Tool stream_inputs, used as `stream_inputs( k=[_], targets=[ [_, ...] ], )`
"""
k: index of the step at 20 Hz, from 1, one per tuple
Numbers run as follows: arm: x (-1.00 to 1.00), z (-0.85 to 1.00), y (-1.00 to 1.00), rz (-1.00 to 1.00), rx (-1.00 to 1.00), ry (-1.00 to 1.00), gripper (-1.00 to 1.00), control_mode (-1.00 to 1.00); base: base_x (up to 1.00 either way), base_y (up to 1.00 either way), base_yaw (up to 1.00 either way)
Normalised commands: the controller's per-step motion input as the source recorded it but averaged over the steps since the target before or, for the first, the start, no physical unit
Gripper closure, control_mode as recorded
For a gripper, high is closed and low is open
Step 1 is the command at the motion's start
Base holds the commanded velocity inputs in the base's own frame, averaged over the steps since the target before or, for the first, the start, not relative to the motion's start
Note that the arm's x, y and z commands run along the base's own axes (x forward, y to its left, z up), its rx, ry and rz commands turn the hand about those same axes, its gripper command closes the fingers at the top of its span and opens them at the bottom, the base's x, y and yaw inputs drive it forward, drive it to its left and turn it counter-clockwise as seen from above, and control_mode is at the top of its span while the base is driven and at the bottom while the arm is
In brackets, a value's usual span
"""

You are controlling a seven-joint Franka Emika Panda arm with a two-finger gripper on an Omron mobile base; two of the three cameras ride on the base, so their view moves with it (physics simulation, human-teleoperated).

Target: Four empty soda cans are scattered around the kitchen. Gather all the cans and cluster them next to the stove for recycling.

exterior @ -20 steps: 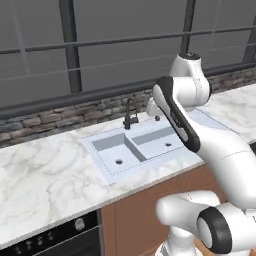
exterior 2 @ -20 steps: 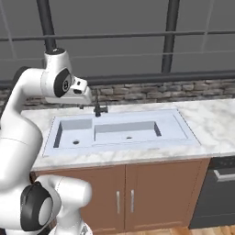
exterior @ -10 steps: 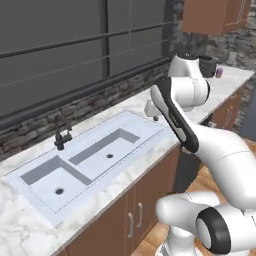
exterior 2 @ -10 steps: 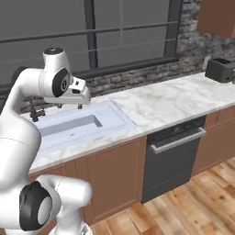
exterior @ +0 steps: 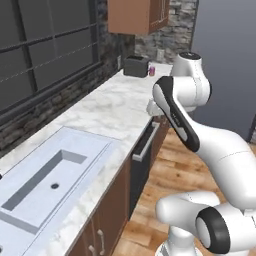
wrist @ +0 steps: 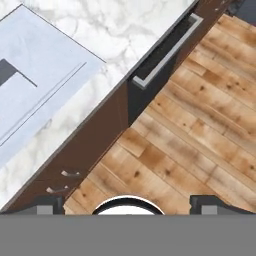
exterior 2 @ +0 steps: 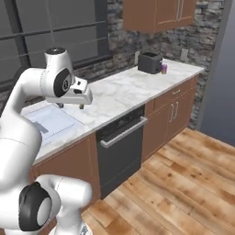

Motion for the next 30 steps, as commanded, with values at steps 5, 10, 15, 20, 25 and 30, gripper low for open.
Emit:
stream_inputs(
  k=[5,10,15,20,25,30],
  targets=[
    [0.00,0.00,0.00,0.00,0.00,0.00,-1.00,1.00,0.60,-0.78,-0.17],
    [0.00,0.00,0.00,0.00,0.00,0.00,-1.00,1.00,0.71,-0.94,0.03],
    [0.00,0.00,0.00,0.00,0.00,0.00,-1.00,1.00,0.64,-0.91,0.16],
    [0.00,0.00,0.00,0.00,0.00,0.00,-1.00,1.00,0.68,-0.61,0.30],
    [0.00,0.00,0.00,0.00,0.00,0.00,-1.00,1.00,0.65,-0.14,0.39],
    [0.00,0.00,0.00,0.00,0.00,0.00,-1.00,1.00,0.82,0.00,0.38]
  ],
)
